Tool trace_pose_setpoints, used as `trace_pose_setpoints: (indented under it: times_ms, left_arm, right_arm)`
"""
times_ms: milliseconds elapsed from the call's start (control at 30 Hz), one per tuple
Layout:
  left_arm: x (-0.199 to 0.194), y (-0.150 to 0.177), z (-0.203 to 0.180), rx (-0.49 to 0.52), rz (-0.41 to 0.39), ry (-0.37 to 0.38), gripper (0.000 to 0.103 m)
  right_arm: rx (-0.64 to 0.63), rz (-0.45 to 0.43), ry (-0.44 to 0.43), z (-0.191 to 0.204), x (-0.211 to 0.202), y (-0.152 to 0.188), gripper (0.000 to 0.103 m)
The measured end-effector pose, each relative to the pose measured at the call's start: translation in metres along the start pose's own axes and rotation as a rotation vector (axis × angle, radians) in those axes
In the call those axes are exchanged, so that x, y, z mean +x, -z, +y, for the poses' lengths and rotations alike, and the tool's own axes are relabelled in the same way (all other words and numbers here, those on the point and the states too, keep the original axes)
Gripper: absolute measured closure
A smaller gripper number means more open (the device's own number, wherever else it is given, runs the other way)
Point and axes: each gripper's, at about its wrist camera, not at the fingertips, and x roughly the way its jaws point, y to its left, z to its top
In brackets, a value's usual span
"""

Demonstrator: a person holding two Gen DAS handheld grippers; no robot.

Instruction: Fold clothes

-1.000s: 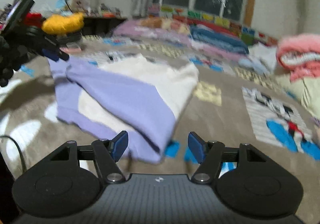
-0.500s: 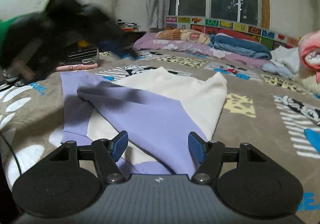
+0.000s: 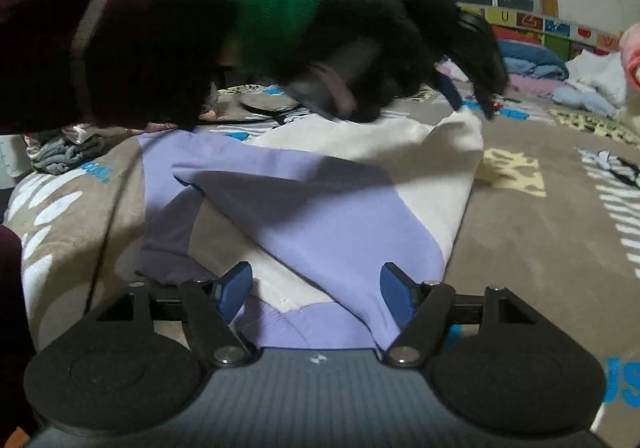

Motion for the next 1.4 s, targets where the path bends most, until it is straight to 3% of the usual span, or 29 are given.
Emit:
trace_pose_setpoints:
  times_ms: [33, 133, 300, 467, 633, 667, 700, 867, 1167, 1333, 1400]
  left_arm:
    - [0.013, -0.003, 0.009, -0.049, 0.035, -0.02, 0.068]
    - [0.021, -0.006, 0.039, -0.241, 0.041, 0.07, 0.068]
    - [0.02, -0.008, 0.05, -0.305, 0.032, 0.13, 0.069]
    - [0.007, -0.007, 0.065, -0.422, -0.028, 0.195, 0.068]
    - [-0.037, 0.002, 0.075, -0.399, -0.071, 0.166, 0.062]
    - [-0.047, 0.006, 0.078, -0.399, -0.077, 0.16, 0.057]
    - [-0.057, 0.012, 0.082, -0.4, -0.083, 0.15, 0.052]
    - [-0.112, 0.05, 0.102, -0.399, -0.104, 0.096, 0.05]
    - [-0.219, 0.148, 0.141, -0.528, -0.166, 0.045, 0.045]
    - [-0.249, 0.199, 0.153, -0.629, -0.176, 0.021, 0.045]
    - [-0.255, 0.214, 0.156, -0.665, -0.175, 0.009, 0.045]
  right_arm:
    - [0.006, 0.003, -0.007, -0.001, 0.001, 0.0, 0.031]
    - [0.02, 0.015, -0.025, -0.004, 0.003, -0.001, 0.029]
    - [0.016, 0.024, -0.032, -0.003, 0.004, 0.0, 0.026]
    - [0.013, 0.024, -0.031, -0.002, 0.004, 0.002, 0.026]
    - [0.016, 0.015, -0.03, -0.003, 0.003, 0.001, 0.026]
    - [0.017, 0.013, -0.03, -0.003, 0.002, 0.001, 0.026]
    - [0.015, 0.012, -0.028, -0.003, 0.002, 0.0, 0.026]
    - [-0.006, 0.007, -0.004, 0.001, -0.001, 0.0, 0.026]
    - [-0.042, -0.053, 0.039, 0.002, -0.034, -0.004, 0.026]
    - [-0.046, -0.109, 0.062, 0.004, -0.042, -0.004, 0.026]
    - [-0.062, -0.067, 0.054, 0.009, -0.034, -0.003, 0.026]
